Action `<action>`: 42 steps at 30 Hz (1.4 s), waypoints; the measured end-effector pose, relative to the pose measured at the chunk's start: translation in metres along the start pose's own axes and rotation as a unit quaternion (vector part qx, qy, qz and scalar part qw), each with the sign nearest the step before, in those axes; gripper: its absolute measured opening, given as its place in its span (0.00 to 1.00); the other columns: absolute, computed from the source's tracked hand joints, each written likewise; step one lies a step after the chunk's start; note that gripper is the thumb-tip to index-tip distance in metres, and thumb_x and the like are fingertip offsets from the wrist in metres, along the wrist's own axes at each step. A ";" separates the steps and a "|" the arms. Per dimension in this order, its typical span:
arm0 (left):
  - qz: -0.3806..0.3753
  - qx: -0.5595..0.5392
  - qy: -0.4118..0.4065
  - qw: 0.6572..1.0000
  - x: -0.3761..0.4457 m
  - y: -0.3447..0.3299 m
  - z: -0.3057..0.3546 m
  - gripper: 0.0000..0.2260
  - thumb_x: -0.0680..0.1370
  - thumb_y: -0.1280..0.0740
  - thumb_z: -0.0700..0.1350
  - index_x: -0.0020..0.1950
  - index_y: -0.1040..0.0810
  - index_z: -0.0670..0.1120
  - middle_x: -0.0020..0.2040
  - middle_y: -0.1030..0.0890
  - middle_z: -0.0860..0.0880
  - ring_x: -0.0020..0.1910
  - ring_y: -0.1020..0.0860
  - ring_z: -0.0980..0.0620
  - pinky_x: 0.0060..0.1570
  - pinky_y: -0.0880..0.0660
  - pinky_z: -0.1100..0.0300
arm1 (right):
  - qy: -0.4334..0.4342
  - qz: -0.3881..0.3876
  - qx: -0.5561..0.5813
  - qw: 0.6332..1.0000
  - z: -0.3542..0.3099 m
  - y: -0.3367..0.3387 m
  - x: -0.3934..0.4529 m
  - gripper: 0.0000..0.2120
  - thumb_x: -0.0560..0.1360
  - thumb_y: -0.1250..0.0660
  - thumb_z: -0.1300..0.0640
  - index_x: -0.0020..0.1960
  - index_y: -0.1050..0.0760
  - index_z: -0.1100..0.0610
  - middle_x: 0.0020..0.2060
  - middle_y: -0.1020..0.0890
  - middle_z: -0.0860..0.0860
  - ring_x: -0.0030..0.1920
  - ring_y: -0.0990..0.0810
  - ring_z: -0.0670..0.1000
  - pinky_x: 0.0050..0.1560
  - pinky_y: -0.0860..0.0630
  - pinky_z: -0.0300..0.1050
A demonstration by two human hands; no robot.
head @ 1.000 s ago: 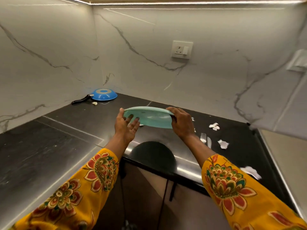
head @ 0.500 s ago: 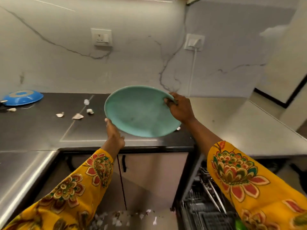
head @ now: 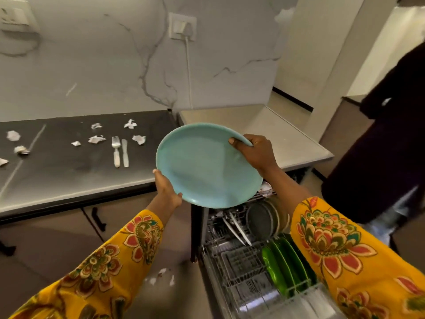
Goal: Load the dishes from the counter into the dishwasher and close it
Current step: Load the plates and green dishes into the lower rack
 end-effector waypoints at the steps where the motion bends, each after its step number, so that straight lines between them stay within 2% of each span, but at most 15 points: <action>1: -0.007 0.003 0.010 1.000 -0.001 -0.010 -0.012 0.27 0.78 0.54 0.64 0.67 0.27 0.53 0.65 0.24 0.49 0.64 0.28 0.45 0.67 0.36 0.50 | -0.010 0.004 0.002 1.000 0.012 0.012 -0.003 0.16 0.74 0.31 0.50 0.36 0.21 0.62 0.29 0.24 0.52 0.32 0.27 0.50 0.34 0.33 0.42; 5: -0.069 0.004 0.066 0.995 -0.001 -0.037 -0.057 0.33 0.77 0.58 0.67 0.67 0.26 0.50 0.65 0.23 0.45 0.56 0.23 0.42 0.61 0.29 0.50 | -0.041 0.009 -0.006 0.999 0.057 0.047 -0.017 0.22 0.73 0.30 0.49 0.35 0.24 0.69 0.29 0.25 0.56 0.31 0.29 0.51 0.33 0.36 0.43; 7: -0.109 0.005 0.103 0.989 0.000 -0.044 -0.079 0.37 0.76 0.59 0.71 0.67 0.26 0.49 0.64 0.23 0.43 0.52 0.23 0.42 0.53 0.26 0.51 | -0.058 0.008 -0.011 0.998 0.080 0.059 -0.026 0.21 0.73 0.30 0.50 0.31 0.26 0.66 0.26 0.27 0.54 0.29 0.29 0.50 0.32 0.37 0.43; 9: -0.140 0.006 0.131 0.981 0.003 -0.050 -0.098 0.38 0.75 0.59 0.72 0.63 0.24 0.48 0.59 0.22 0.42 0.52 0.24 0.41 0.52 0.27 0.50 | -0.073 0.013 -0.018 0.997 0.103 0.067 -0.036 0.20 0.72 0.29 0.51 0.28 0.26 0.62 0.25 0.27 0.53 0.28 0.29 0.50 0.33 0.36 0.43; 14: -0.088 0.026 0.194 0.977 0.002 -0.055 -0.132 0.22 0.78 0.45 0.61 0.48 0.24 0.44 0.45 0.24 0.42 0.44 0.27 0.43 0.37 0.32 0.55 | -0.087 -0.018 -0.085 0.992 0.158 0.070 -0.063 0.13 0.70 0.30 0.42 0.28 0.27 0.41 0.27 0.22 0.45 0.32 0.23 0.48 0.35 0.29 0.45; 16: -0.054 0.018 0.214 0.975 0.003 -0.056 -0.142 0.16 0.77 0.40 0.55 0.47 0.26 0.42 0.45 0.27 0.42 0.43 0.29 0.44 0.38 0.33 0.55 | -0.078 -0.052 -0.123 0.988 0.176 0.065 -0.072 0.09 0.70 0.33 0.39 0.35 0.22 0.42 0.30 0.20 0.46 0.34 0.22 0.47 0.34 0.29 0.40; 20: 0.022 0.046 0.201 0.978 0.008 -0.058 -0.161 0.05 0.79 0.40 0.41 0.49 0.28 0.40 0.45 0.31 0.42 0.43 0.29 0.43 0.46 0.26 0.52 | -0.056 -0.101 -0.122 0.986 0.201 0.047 -0.092 0.06 0.73 0.30 0.52 0.42 0.17 0.54 0.35 0.17 0.51 0.35 0.23 0.47 0.34 0.33 0.31; 23: 0.059 0.032 0.210 0.975 0.013 -0.055 -0.177 0.09 0.80 0.40 0.38 0.58 0.32 0.37 0.55 0.32 0.38 0.51 0.28 0.40 0.52 0.26 0.50 | -0.037 -0.154 -0.155 0.975 0.217 0.031 -0.108 0.09 0.73 0.34 0.51 0.44 0.17 0.54 0.36 0.17 0.51 0.36 0.21 0.50 0.35 0.29 0.37; 25: 0.070 0.035 0.207 0.975 0.017 -0.054 -0.186 0.07 0.80 0.41 0.36 0.57 0.32 0.36 0.58 0.32 0.36 0.53 0.28 0.39 0.53 0.26 0.48 | -0.033 -0.194 -0.197 0.960 0.229 0.017 -0.118 0.13 0.72 0.38 0.50 0.45 0.18 0.55 0.37 0.17 0.53 0.37 0.20 0.54 0.37 0.26 0.43; 29: 0.101 0.085 0.205 0.970 0.030 -0.048 -0.208 0.06 0.80 0.43 0.32 0.43 0.30 0.37 0.46 0.29 0.40 0.40 0.27 0.43 0.62 0.28 0.47 | -0.008 -0.264 -0.280 0.923 0.246 -0.003 -0.138 0.11 0.70 0.37 0.54 0.51 0.23 0.55 0.43 0.18 0.54 0.42 0.18 0.58 0.37 0.22 0.49; 31: 0.113 0.110 0.205 0.966 0.039 -0.041 -0.219 0.03 0.79 0.42 0.31 0.48 0.30 0.36 0.49 0.29 0.39 0.39 0.28 0.44 0.58 0.28 0.50 | -0.032 -0.340 -0.338 0.877 0.258 -0.015 -0.148 0.15 0.74 0.38 0.54 0.60 0.29 0.55 0.54 0.21 0.54 0.53 0.20 0.59 0.49 0.23 0.51; 33: 0.111 0.118 0.205 0.965 0.046 -0.034 -0.228 0.09 0.79 0.41 0.31 0.59 0.31 0.37 0.49 0.27 0.39 0.42 0.26 0.45 0.54 0.28 0.51 | -0.068 -0.397 -0.359 0.842 0.271 -0.026 -0.161 0.18 0.75 0.38 0.54 0.64 0.34 0.56 0.60 0.25 0.55 0.57 0.23 0.60 0.54 0.24 0.52; 36: 0.103 0.119 0.207 0.966 0.058 -0.028 -0.241 0.15 0.79 0.40 0.33 0.66 0.30 0.36 0.56 0.23 0.37 0.50 0.24 0.42 0.53 0.27 0.50 | -0.110 -0.414 -0.360 0.829 0.288 -0.047 -0.173 0.23 0.76 0.39 0.57 0.69 0.40 0.57 0.64 0.30 0.57 0.61 0.26 0.61 0.58 0.27 0.54; 38: 0.103 0.111 0.201 0.968 0.066 -0.026 -0.246 0.15 0.80 0.39 0.34 0.67 0.30 0.37 0.61 0.24 0.37 0.50 0.23 0.43 0.52 0.26 0.49 | -0.125 -0.415 -0.368 0.823 0.298 -0.062 -0.175 0.25 0.77 0.40 0.59 0.72 0.43 0.58 0.65 0.31 0.58 0.62 0.26 0.61 0.60 0.28 0.54; 42: 0.107 0.092 0.196 0.971 0.096 -0.021 -0.254 0.12 0.79 0.38 0.36 0.63 0.29 0.40 0.51 0.20 0.40 0.43 0.22 0.46 0.47 0.24 0.49 | -0.152 -0.390 -0.375 0.827 0.319 -0.092 -0.166 0.20 0.80 0.46 0.61 0.71 0.43 0.61 0.64 0.28 0.59 0.61 0.24 0.60 0.60 0.28 0.53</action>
Point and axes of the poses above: each hand's wrist, its own x-axis towards the middle knuckle, its own y-axis out of the back of the hand, z = x × y, the point moved 3 cm from there along x, towards the middle knuckle
